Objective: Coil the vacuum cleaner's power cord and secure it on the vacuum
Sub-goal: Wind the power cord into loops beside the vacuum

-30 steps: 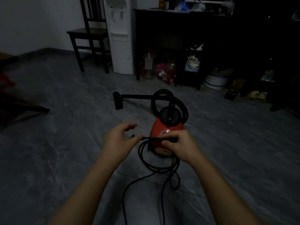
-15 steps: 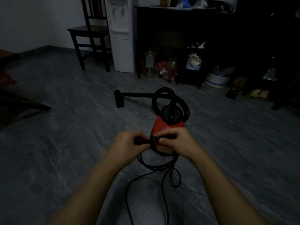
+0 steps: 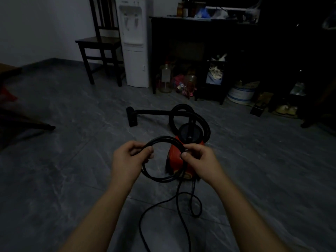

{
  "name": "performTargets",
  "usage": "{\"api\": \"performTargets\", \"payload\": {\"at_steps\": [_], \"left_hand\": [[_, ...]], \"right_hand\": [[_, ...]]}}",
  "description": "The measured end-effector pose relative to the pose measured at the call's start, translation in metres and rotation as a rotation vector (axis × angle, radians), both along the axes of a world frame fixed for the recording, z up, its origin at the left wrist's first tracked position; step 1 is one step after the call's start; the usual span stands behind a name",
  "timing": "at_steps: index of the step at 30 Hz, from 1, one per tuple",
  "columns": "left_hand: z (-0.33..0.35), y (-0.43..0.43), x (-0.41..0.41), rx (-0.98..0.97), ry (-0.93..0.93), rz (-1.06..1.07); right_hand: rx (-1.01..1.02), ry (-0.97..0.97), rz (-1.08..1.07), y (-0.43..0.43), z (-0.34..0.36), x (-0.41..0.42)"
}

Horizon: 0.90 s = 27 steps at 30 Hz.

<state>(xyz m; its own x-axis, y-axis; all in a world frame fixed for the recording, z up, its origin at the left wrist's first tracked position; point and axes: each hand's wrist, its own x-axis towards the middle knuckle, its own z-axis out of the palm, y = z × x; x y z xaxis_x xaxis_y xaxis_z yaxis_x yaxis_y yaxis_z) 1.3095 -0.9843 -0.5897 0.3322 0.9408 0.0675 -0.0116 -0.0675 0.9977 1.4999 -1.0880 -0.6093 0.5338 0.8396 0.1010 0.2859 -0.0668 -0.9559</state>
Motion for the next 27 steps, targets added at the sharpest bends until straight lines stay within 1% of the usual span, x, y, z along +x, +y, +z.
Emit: {"api": "performTargets", "payload": {"at_steps": [3, 6, 8, 13, 18, 20, 22, 24, 27], "left_hand": [[-0.001, -0.002, 0.003, -0.079, -0.058, 0.031], [-0.004, -0.002, 0.005, -0.062, -0.037, 0.020], [-0.007, 0.001, 0.003, 0.043, 0.059, 0.006], [-0.018, 0.009, -0.003, 0.370, 0.430, -0.044], [-0.020, 0.007, -0.004, 0.520, 0.591, -0.179], [-0.018, 0.007, -0.004, 0.499, 0.637, -0.224], [-0.016, 0.005, -0.003, 0.470, 0.644, -0.245], [-0.014, 0.003, -0.001, 0.452, 0.608, -0.261], [-0.012, 0.001, 0.002, 0.369, 0.512, -0.260]], "right_hand": [[0.020, -0.014, -0.019, 0.002, -0.004, -0.003], [0.024, -0.048, -0.045, 0.003, -0.008, -0.002], [0.014, -0.071, -0.050, 0.002, -0.007, 0.000], [-0.038, -0.113, -0.006, -0.002, -0.004, 0.007], [-0.106, -0.185, 0.017, -0.005, -0.005, 0.010], [-0.107, -0.187, 0.025, -0.008, -0.004, 0.011], [-0.100, -0.179, 0.032, -0.010, -0.002, 0.011], [-0.088, -0.169, 0.024, -0.011, -0.002, 0.013], [-0.066, -0.154, 0.010, -0.011, -0.002, 0.015]]}}
